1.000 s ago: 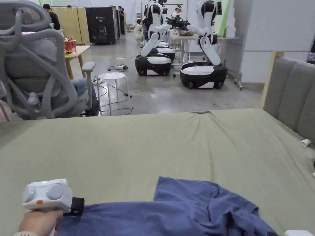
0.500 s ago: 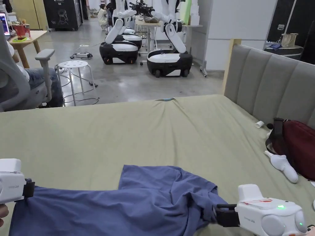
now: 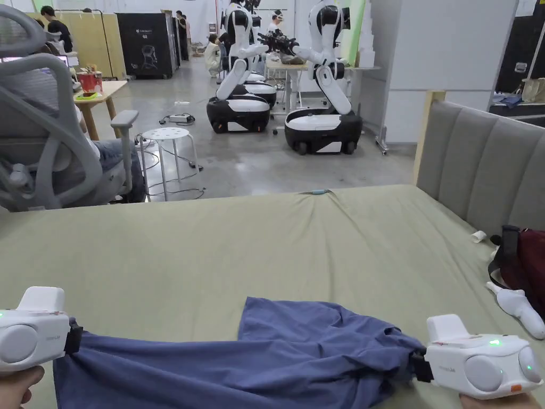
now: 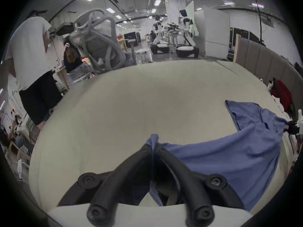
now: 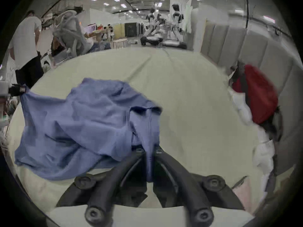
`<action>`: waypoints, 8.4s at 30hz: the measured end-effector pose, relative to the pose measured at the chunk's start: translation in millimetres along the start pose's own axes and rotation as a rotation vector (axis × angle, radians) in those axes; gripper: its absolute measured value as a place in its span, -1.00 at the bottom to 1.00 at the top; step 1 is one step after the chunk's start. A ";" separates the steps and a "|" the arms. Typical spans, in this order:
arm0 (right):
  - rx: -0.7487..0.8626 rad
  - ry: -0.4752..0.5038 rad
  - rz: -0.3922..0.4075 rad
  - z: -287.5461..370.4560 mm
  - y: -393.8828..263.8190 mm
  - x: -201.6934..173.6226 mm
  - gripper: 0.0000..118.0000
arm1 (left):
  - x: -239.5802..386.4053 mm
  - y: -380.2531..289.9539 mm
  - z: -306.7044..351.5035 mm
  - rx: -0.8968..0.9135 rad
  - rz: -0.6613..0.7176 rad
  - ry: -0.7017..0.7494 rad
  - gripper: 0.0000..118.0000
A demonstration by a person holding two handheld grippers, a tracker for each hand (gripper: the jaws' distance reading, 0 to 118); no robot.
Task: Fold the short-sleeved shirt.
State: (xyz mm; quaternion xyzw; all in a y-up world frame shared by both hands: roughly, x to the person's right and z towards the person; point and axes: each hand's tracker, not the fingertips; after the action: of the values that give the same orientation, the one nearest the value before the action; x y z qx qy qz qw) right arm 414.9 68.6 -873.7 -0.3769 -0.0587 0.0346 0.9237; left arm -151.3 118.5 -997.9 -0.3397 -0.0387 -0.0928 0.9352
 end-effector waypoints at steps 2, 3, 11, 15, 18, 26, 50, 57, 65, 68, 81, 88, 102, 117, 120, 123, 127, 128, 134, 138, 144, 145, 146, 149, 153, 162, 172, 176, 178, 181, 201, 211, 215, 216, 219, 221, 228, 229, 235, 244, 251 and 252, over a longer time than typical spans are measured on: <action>0.069 -0.024 0.005 26.7 22.7 -7.0 -0.93 | -9.5 5.2 17.8 0.041 -0.030 0.047 -1.00; 0.108 -0.039 0.004 41.4 34.7 -10.8 -0.93 | -14.7 8.7 27.7 0.064 -0.048 0.065 -1.00; 0.396 -0.215 0.059 142.3 130.5 -47.3 -0.93 | -64.1 56.8 114.2 0.276 -0.054 0.293 -1.00; 0.522 -0.267 0.082 180.6 177.3 -59.6 -0.93 | -75.3 94.7 155.4 0.371 -0.060 0.344 -1.00; 0.594 -0.307 0.073 203.4 213.8 -62.7 -0.93 | -84.7 129.0 178.6 0.452 -0.032 0.372 -1.00; 0.659 -0.364 0.096 225.4 278.3 -76.0 -0.93 | -93.5 201.5 192.8 0.513 -0.014 0.424 -1.00; 0.361 -0.315 0.125 61.4 176.8 -82.8 -0.93 | -64.5 82.8 49.9 0.236 -0.040 0.379 -1.00; 0.263 -0.282 0.194 88.3 87.3 -81.4 -0.93 | -54.2 -16.0 81.6 0.095 -0.055 0.316 -1.00; 0.027 -0.177 0.125 76.0 -72.3 -81.5 -0.92 | -38.9 -176.8 85.6 -0.149 0.047 0.209 -1.00; -0.027 -0.150 0.103 69.2 -107.0 -83.4 -0.92 | -37.9 -206.5 85.9 -0.172 0.123 0.179 -1.00; 0.467 0.097 0.126 218.3 -21.9 -161.4 0.30 | 25.9 -124.6 223.5 0.356 0.098 -0.025 0.19; 0.504 0.140 0.050 224.3 -33.6 -174.7 -1.00 | 26.9 -146.5 241.8 0.372 0.093 -0.084 -1.00; 0.380 0.164 0.111 143.3 -15.6 -190.9 -1.00 | -97.8 -179.8 107.1 -0.067 0.275 -0.060 -1.00; 0.233 0.054 0.114 47.7 30.9 -126.2 -1.00 | -73.7 -192.6 47.7 -0.195 0.094 -0.023 -1.00; 0.163 0.091 0.115 7.0 64.4 -123.5 -1.00 | -76.7 -178.7 67.5 -0.139 0.097 -0.024 -1.00; 0.075 0.131 0.170 -41.2 95.7 -136.9 -1.00 | -77.7 -163.2 86.8 -0.064 0.118 -0.033 -1.00; -0.020 0.175 0.122 -113.3 116.9 -154.0 -1.00 | -68.2 -154.7 101.3 -0.042 0.110 -0.044 -1.00; -0.028 0.170 0.141 -128.2 117.5 -159.8 -0.98 | -68.2 -153.5 102.1 -0.041 0.115 -0.047 -1.00; -0.113 0.170 0.140 -187.3 108.4 -180.7 0.82 | -66.1 -159.2 87.6 -0.078 0.120 -0.045 -1.00; -0.141 0.190 0.089 -193.0 101.4 -182.3 0.37 | -66.3 -159.2 76.7 -0.095 0.118 -0.042 -1.00; -0.076 0.237 -0.007 -147.9 118.8 -155.3 -0.98 | -66.1 -158.0 74.7 -0.100 0.124 -0.041 -1.00; -0.042 0.224 0.019 -134.1 121.0 -155.3 -0.98 | -65.8 -157.3 76.8 -0.095 0.127 -0.041 -1.00; 0.004 0.204 0.053 -119.2 123.4 -154.8 -0.98 | -65.7 -156.3 79.0 -0.088 0.133 -0.040 -1.00; 0.097 0.206 0.051 -68.1 132.5 -149.0 -0.98 | -64.0 -146.5 87.4 -0.058 0.132 -0.026 -1.00; 0.237 0.118 0.151 -0.7 140.5 -148.6 -0.98 | -60.0 -116.4 96.1 0.019 0.112 0.018 -1.00; 0.557 -0.172 0.230 124.3 193.9 -131.1 -0.98 | -51.9 17.7 121.3 0.287 0.064 0.179 -1.00; 0.751 -0.250 0.187 202.3 312.2 -101.0 -0.98 | -56.9 181.1 161.5 0.458 0.044 0.273 -1.00; 0.809 -0.272 0.155 216.0 357.8 -96.4 -0.98 | -62.5 230.0 166.7 0.508 0.033 0.364 -1.00; 0.825 -0.287 0.141 219.2 379.9 -94.0 -0.98 | -71.0 253.8 173.3 0.528 0.060 0.383 -1.00; 0.843 -0.274 0.086 228.3 405.9 -92.7 -0.98 | -82.2 280.7 183.8 0.572 0.081 0.391 -1.00; 0.694 -0.215 0.038 137.8 331.9 -103.3 -0.98 | -78.4 198.3 109.9 0.458 0.069 0.403 -1.00; 0.606 -0.182 0.082 172.3 176.5 -102.2 -0.98 | -55.0 53.5 169.4 0.362 0.092 0.243 -1.00; 0.539 -0.165 0.135 171.3 88.1 -101.1 -0.98 | -41.6 -38.4 188.0 0.317 0.103 0.207 -1.00; 0.507 -0.150 0.142 168.4 64.4 -100.7 -0.98 | -39.2 -63.0 188.5 0.285 0.095 0.190 -1.00; 0.425 -0.112 0.157 155.2 -8.7 -102.1 -0.98 | -26.9 -135.4 184.1 0.174 0.079 0.166 -1.00; 0.325 -0.070 0.134 141.8 -52.1 -102.6 -0.98 | -23.1 -178.6 177.4 0.132 0.116 0.144 -1.00; 0.102 0.017 0.029 106.4 -132.7 -107.6 -0.80 | -23.5 -249.1 153.7 0.027 0.169 0.139 -0.78; 0.074 0.043 -0.003 105.5 -132.5 -107.9 -0.40 | -21.3 -247.8 155.1 0.032 0.159 0.148 -0.40; 0.164 0.056 0.021 150.2 -102.5 -145.0 1.00 | 17.7 -218.8 191.7 0.173 0.104 0.137 0.92; 0.285 0.106 0.054 190.2 -98.2 -201.0 -0.99 | 68.9 -214.5 215.7 0.205 0.017 0.056 -1.00; 0.245 0.136 0.071 191.4 -114.1 -211.5 -1.00 | 32.7 -249.7 213.9 0.107 0.154 0.036 -1.00; 0.234 0.129 0.078 191.2 -117.0 -212.1 -1.00 | 21.9 -256.0 213.0 0.061 0.188 0.036 -1.00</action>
State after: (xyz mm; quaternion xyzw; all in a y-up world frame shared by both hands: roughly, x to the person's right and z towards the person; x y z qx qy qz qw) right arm 181.3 94.5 -673.6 -0.2700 0.0199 0.0527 0.9612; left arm -183.0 59.6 -671.0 -0.3117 0.0073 -0.0096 0.9501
